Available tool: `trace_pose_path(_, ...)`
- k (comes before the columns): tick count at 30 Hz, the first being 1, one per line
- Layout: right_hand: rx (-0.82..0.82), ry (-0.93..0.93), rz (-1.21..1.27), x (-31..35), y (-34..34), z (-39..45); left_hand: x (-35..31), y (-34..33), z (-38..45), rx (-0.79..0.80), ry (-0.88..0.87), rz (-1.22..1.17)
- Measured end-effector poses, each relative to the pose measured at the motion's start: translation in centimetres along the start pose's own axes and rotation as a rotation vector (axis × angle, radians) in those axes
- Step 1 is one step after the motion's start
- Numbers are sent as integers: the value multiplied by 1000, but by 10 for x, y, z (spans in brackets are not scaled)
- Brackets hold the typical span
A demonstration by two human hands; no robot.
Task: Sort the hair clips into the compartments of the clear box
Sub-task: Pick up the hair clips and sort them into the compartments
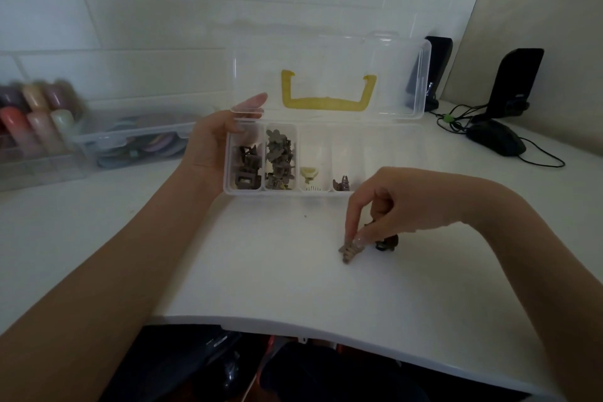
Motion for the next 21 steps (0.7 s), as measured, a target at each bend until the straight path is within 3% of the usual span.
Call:
trace_pose_path(5, -8, 21, 7, 1, -4, 2, 0, 2, 1, 3, 2, 11)
trace_pose_path(8, -103, 114, 14, 7, 5, 0, 1, 4, 3, 5, 9, 9)
trace_pose_path(12, -452, 282, 0, 13, 29, -5, 2, 3, 3, 27, 3, 8)
trace_pose_path(17, -891, 425, 160, 8, 53, -16, 2, -1, 4, 65, 4, 0)
trace_pose_path(21, -1010, 399, 27, 5, 54, -17, 3, -2, 4, 81, 13, -11)
Point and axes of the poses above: each hand's wrist, its own z-axis towards the middle knuckle, its own y-axis out of the back of the hand, x = y × z, the point moved 6 cm from there along z, towards the middle knuckle, and after that the axes turned 14 degrees about z, right-handed, at the moved point
